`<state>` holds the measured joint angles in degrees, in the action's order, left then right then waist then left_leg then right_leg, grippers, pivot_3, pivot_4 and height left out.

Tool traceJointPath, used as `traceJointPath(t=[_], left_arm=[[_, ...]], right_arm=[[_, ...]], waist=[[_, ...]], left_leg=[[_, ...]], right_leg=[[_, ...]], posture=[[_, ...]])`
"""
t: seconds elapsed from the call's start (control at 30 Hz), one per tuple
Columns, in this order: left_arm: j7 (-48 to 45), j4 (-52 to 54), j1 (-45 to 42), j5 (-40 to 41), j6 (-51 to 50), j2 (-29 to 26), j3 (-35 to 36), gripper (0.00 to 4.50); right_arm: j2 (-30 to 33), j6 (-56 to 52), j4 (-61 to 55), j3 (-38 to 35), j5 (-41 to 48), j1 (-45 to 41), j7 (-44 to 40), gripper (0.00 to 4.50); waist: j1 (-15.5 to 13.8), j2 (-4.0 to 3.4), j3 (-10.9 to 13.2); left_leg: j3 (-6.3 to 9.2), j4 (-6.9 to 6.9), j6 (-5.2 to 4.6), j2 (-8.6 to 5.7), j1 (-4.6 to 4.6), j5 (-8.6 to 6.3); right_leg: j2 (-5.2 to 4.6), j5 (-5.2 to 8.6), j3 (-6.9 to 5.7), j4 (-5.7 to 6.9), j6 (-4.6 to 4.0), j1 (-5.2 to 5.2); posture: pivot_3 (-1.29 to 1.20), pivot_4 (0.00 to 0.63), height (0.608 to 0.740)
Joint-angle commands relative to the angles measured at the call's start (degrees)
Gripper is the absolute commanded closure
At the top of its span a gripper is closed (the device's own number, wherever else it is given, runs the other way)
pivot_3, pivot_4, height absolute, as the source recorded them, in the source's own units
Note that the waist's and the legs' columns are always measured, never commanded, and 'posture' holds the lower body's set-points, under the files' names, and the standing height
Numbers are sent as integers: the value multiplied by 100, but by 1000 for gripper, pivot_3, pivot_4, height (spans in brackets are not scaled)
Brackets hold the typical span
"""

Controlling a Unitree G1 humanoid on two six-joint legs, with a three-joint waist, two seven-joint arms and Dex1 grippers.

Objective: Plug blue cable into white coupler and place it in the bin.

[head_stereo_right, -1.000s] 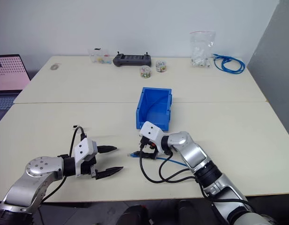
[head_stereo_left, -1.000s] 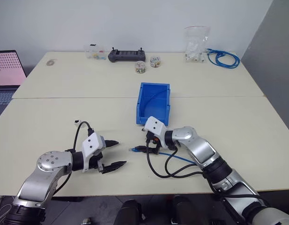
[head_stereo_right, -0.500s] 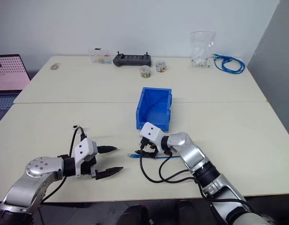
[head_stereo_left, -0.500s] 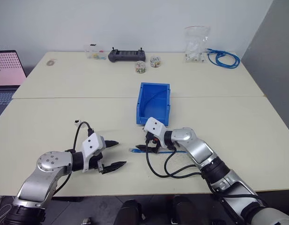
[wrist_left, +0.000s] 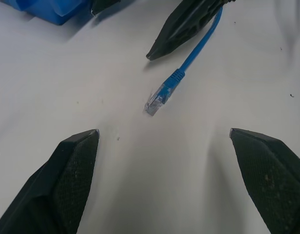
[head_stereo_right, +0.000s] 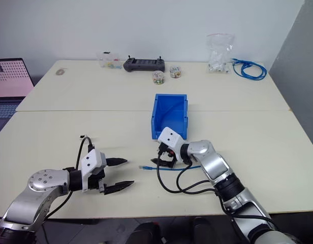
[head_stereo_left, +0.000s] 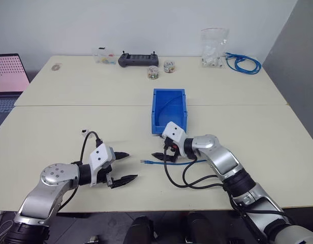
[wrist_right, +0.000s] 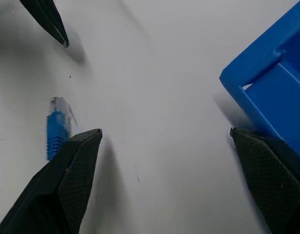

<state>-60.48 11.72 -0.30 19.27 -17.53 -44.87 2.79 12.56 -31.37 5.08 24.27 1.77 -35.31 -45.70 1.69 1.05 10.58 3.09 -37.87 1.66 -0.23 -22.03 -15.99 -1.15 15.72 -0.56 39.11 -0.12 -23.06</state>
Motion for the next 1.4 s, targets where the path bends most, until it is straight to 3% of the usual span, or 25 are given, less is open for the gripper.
traceJointPath(t=[0.03,0.5,1.13,1.4], left_arm=[[16,184,-67,88,-33,-43,78,0],[13,275,-82,89,-138,-70,105,0],[-77,70,-95,-107,220,-61,0,0],[-67,-146,-164,-258,546,12,-97,0]], right_arm=[[3,-104,-348,22,85,125,-50,23],[47,-79,-363,259,-33,402,-69,23],[26,-494,-869,-52,286,134,-101,23],[525,-1099,-1537,-208,781,249,-497,23]], waist=[[1,0,0],[2,0,0],[1,0,0],[-1,0,0]], left_leg=[[0,0,0,0,0,0],[-3,-1,0,-1,0,0],[-2,-1,0,0,0,0],[-1,-1,0,-1,-3,0]], right_leg=[[0,0,0,0,0,0],[0,0,2,0,0,-1],[0,0,2,0,0,-1],[-1,0,1,-1,0,-1]], posture=[[0,150,740],[0,150,740],[0,150,740],[0,150,740]])
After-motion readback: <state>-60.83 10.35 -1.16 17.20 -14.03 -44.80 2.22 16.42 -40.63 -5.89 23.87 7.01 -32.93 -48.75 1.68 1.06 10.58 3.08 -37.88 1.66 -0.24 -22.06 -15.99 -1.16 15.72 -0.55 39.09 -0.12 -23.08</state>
